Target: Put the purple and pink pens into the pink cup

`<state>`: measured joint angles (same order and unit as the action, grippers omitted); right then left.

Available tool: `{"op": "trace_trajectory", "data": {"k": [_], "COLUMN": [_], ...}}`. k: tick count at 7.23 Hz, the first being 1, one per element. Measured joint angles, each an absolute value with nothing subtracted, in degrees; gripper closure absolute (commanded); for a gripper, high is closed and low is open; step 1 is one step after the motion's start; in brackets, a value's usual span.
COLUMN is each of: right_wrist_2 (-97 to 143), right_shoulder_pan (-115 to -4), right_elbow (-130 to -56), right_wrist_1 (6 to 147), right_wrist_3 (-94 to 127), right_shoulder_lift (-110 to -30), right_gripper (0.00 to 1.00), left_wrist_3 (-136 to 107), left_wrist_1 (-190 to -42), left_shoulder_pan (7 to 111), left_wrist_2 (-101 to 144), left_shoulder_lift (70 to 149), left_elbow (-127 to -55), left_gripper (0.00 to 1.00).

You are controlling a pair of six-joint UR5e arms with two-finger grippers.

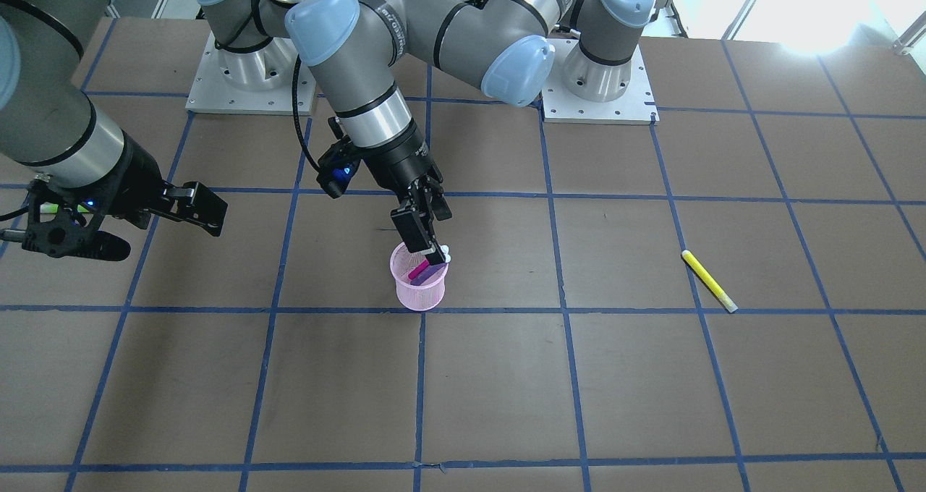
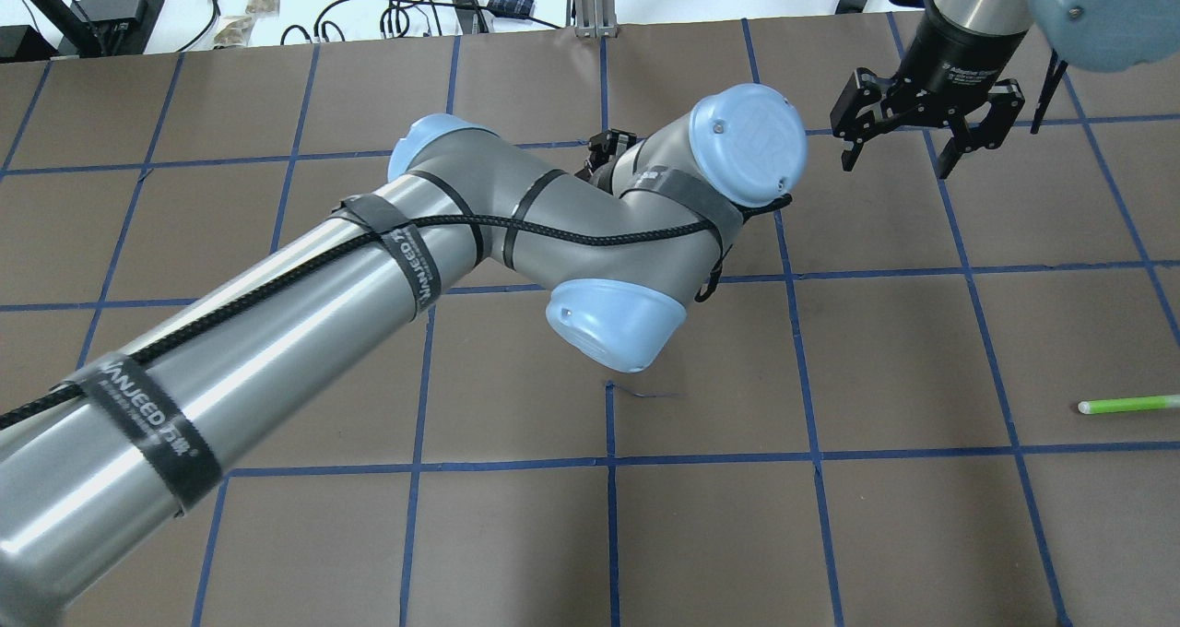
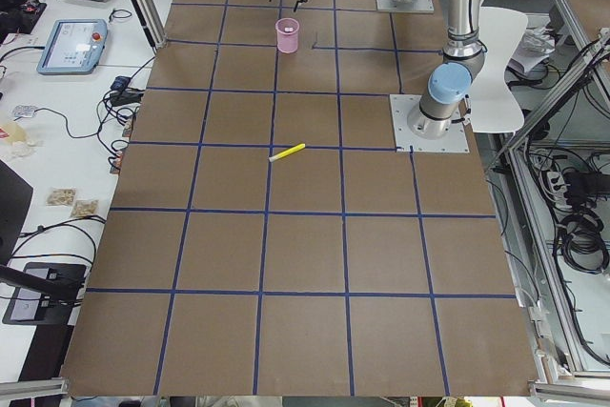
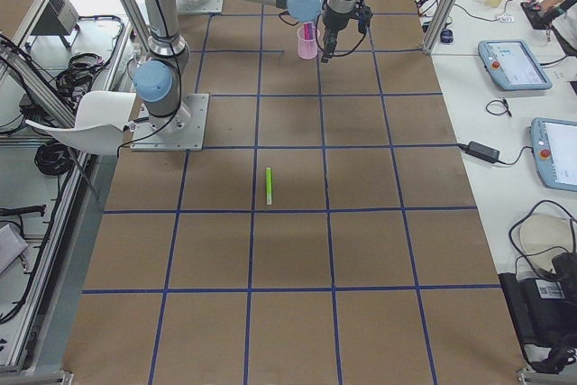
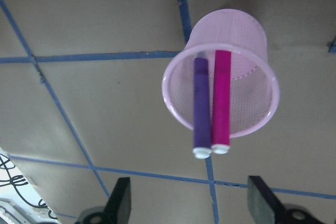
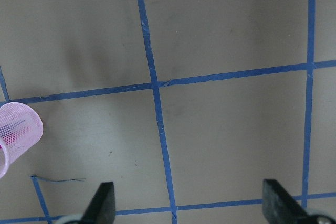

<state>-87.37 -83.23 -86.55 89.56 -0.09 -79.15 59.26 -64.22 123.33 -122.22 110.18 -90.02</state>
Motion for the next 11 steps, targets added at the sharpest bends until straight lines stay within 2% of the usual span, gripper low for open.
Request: {"op": "trace_trajectory", "data": {"k": [2, 3, 4, 7, 9, 11], "right_wrist_2": [-87.4, -87.4, -87.4, -87.3, -87.4, -87.4], "right_shoulder_pan": [-83.2, -83.2, -83.2, -84.7, -88.3, -89.4], "right_elbow": [-86.6, -86.6, -86.4, -85.2, -84.3, -84.1], "right_wrist_1": [89.6, 89.6, 89.7, 89.8, 89.4, 89.2], "right_wrist_3": [-0.1, 0.0, 0.3, 1.5, 4.2, 5.2], "right_shoulder_lift": [-79.1, -79.1, -79.2, -81.7, -82.9, -83.3], "right_gripper": [0.0, 0.0, 0.0, 0.0, 0.0, 0.0], "left_wrist_3": [59.5, 59.4, 58.1, 44.3, 24.6, 7.8], "left_wrist_1": [-64.7, -65.1, -65.3, -66.6, -70.1, -74.8], "left_shoulder_pan": [117.9, 114.2, 109.9, 96.7, 93.2, 92.0], "left_wrist_2": [-121.3, -119.9, -117.7, -104.3, -98.1, -91.5], "left_shoulder_lift": [104.5, 101.4, 98.3, 90.6, 87.4, 85.9], "left_elbow": [-89.9, -90.2, -90.9, -95.3, -97.8, -98.5], "left_gripper": [0.03, 0.13, 0.14, 0.12, 0.0, 0.0]}}
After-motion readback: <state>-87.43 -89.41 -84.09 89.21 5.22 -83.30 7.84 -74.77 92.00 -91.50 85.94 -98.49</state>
